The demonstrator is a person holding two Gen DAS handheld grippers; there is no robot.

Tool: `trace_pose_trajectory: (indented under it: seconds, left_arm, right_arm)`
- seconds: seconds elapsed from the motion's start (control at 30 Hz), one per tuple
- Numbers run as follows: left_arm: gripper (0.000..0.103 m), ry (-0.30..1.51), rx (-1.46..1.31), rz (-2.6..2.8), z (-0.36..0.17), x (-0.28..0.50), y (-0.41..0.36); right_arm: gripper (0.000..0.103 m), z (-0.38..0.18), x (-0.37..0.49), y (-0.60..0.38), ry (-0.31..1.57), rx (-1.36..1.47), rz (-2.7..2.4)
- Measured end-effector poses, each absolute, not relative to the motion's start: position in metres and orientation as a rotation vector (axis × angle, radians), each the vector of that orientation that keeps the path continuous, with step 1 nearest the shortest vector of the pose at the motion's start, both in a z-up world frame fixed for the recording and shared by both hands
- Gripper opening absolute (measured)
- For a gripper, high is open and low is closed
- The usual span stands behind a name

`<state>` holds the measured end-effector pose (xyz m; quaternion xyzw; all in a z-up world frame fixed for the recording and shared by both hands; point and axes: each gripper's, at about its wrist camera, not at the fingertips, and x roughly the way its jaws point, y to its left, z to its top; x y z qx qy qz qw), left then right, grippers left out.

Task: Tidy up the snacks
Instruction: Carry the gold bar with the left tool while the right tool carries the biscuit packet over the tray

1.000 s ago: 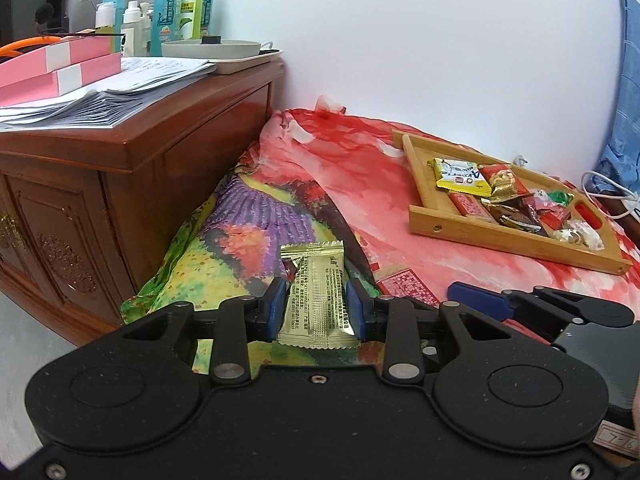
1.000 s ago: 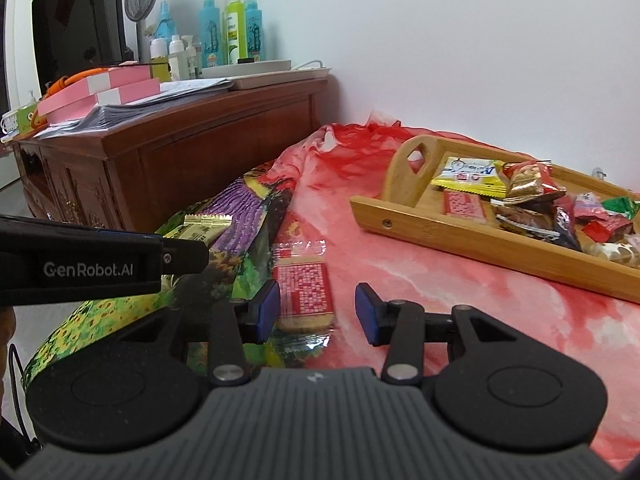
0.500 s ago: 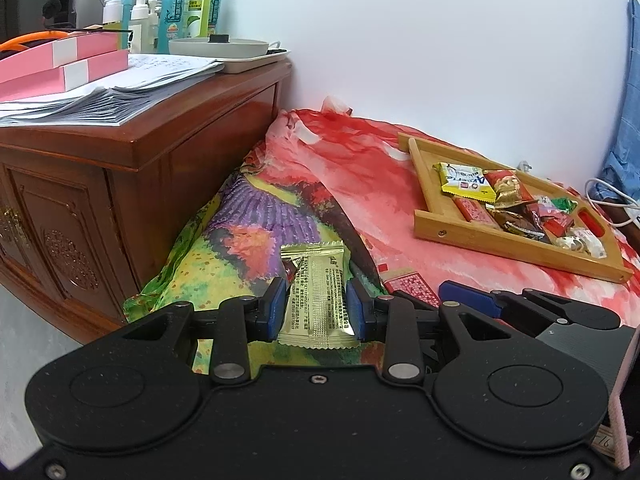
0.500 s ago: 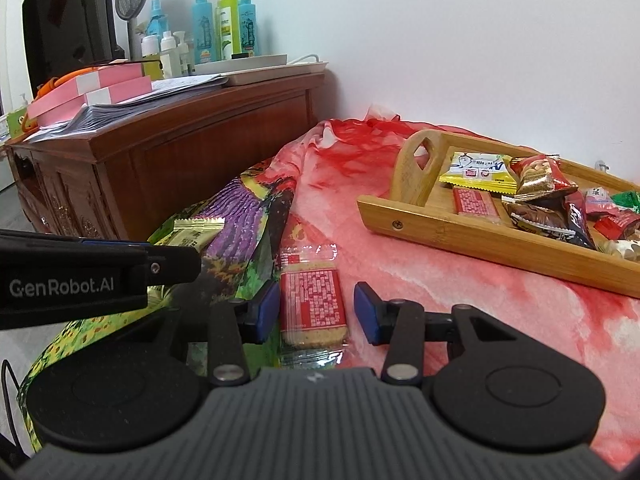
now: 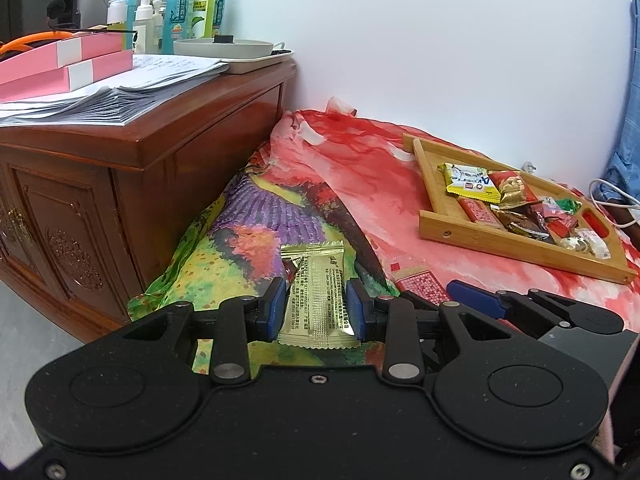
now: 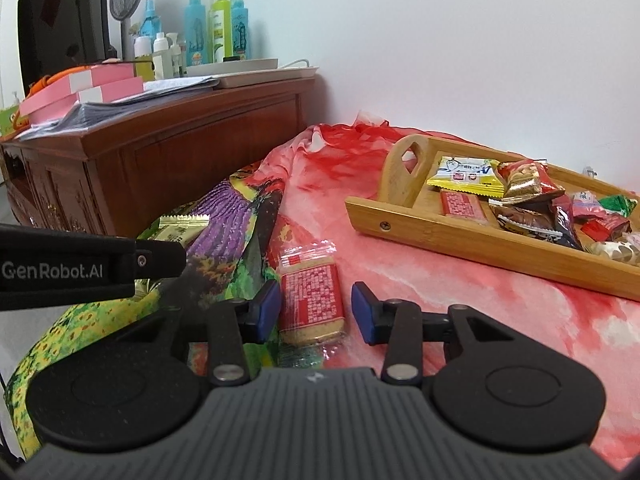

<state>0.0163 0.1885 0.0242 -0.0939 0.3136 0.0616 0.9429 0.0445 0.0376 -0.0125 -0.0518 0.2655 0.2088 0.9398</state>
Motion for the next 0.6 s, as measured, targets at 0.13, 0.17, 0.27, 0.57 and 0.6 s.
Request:
trace_pose_trajectory:
  seconds: [0.13,0.17,0.27,0.57,0.6]
  left_arm:
    - [0.031,0.64,-0.193,0.127,0.024,0.016,0.189]
    - [0.031,0.639,-0.193,0.127,0.024,0.016,0.189]
    - [0.031,0.64,-0.193,0.127,0.024,0.016,0.189]
    - [0.031,0.633,-0.189,0.137,0.025,0.017,0.187]
    - [0.031,0.633,-0.187,0.141,0.025,0.017,0.186]
  right_arm:
    - [0.052,-0.014,0.047,0.042,0.541,-0.125,0.426]
    - [0.044,-0.013,0.047,0.043,0.542,-0.129,0.427]
    - [0.038,-0.012,0.047,0.044,0.541,-0.141,0.425]
    - [0.038,-0.004,0.042,0.034,0.531,-0.117,0.418]
    - [0.038,-0.002,0.042,0.032,0.527,-0.116,0.418]
